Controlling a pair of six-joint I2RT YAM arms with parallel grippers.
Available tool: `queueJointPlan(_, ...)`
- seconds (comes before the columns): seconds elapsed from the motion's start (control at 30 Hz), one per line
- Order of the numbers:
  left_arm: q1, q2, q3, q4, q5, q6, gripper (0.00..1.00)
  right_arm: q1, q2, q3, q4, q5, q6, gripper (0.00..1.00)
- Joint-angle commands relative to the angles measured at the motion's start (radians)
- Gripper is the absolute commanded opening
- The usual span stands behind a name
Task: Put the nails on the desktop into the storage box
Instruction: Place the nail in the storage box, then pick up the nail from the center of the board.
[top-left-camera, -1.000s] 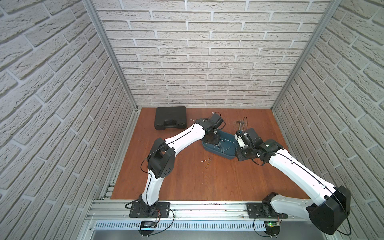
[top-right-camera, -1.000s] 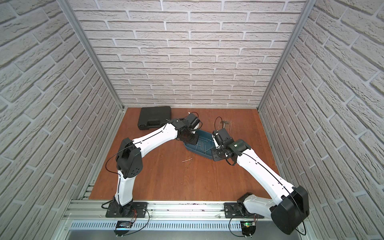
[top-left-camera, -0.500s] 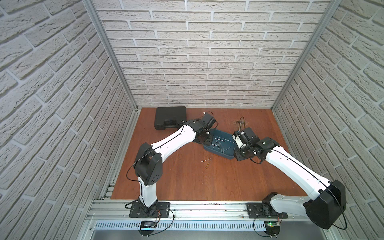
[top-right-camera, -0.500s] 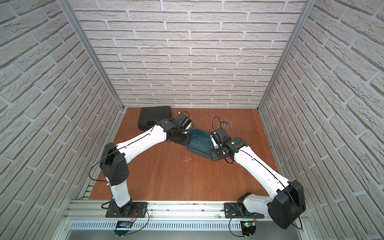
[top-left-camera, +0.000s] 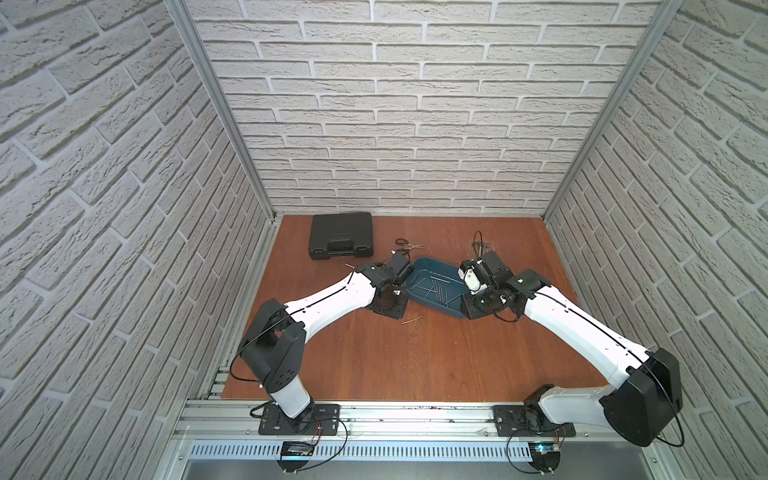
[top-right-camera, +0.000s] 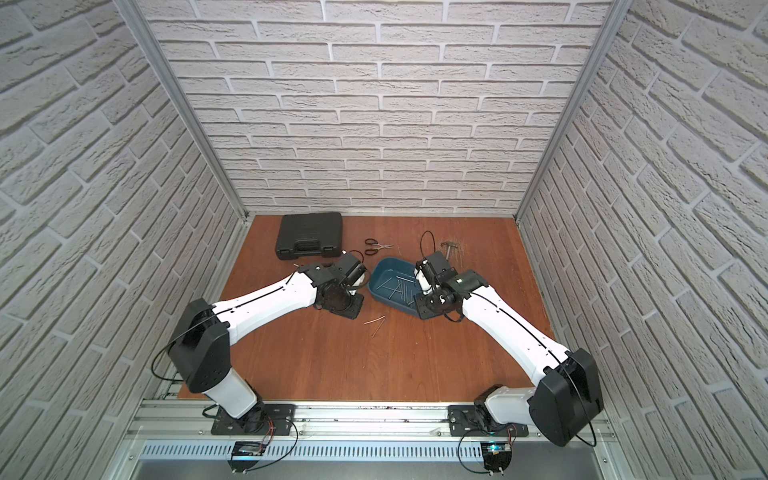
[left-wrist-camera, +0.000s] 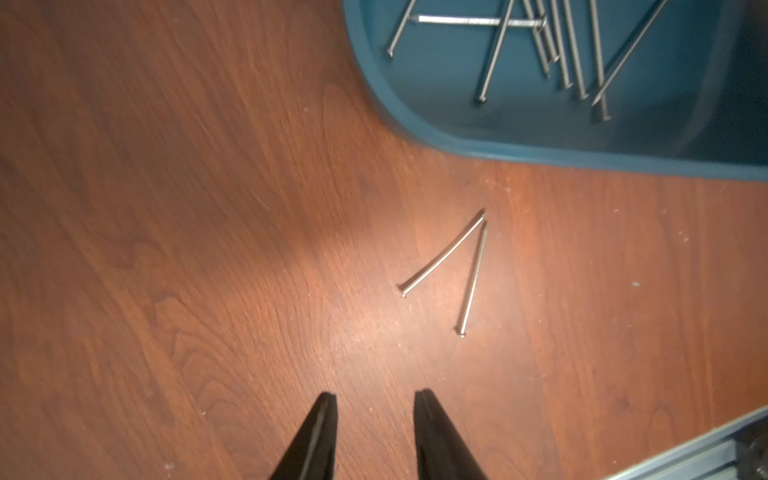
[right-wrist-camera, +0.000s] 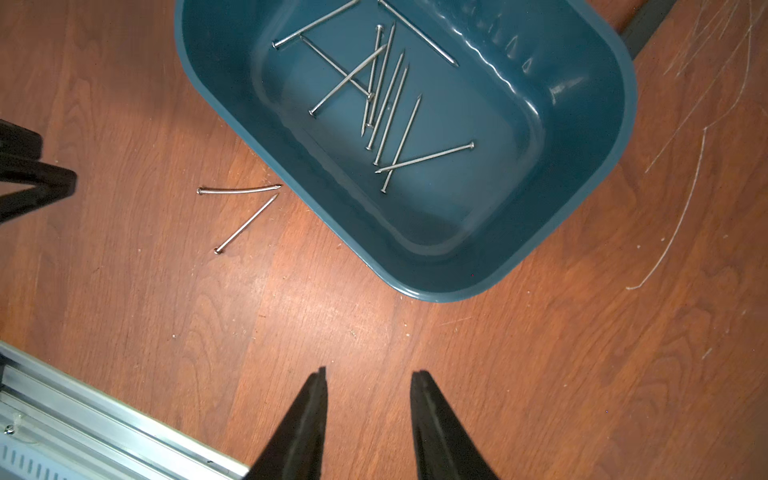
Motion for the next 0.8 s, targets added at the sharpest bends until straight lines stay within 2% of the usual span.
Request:
queueJointPlan(0.0,0.001,0.015,-0.029,0.077,0.047,0.049,0.35,0.001,0.000,-0.010,0.039,-0.030,0.012,0.37)
queueJointPlan(0.43,-0.050,0.201,0.068,0.086,0.039,0.221,0.36,0.001,-0.026,-0.012,0.020,-0.023,0.024,0.37)
queueJointPlan(0.77,-0.051,0.268,0.105,0.062,0.011,0.282,0.35,0.001,-0.047,-0.015,0.000,-0.008,0.023,0.37)
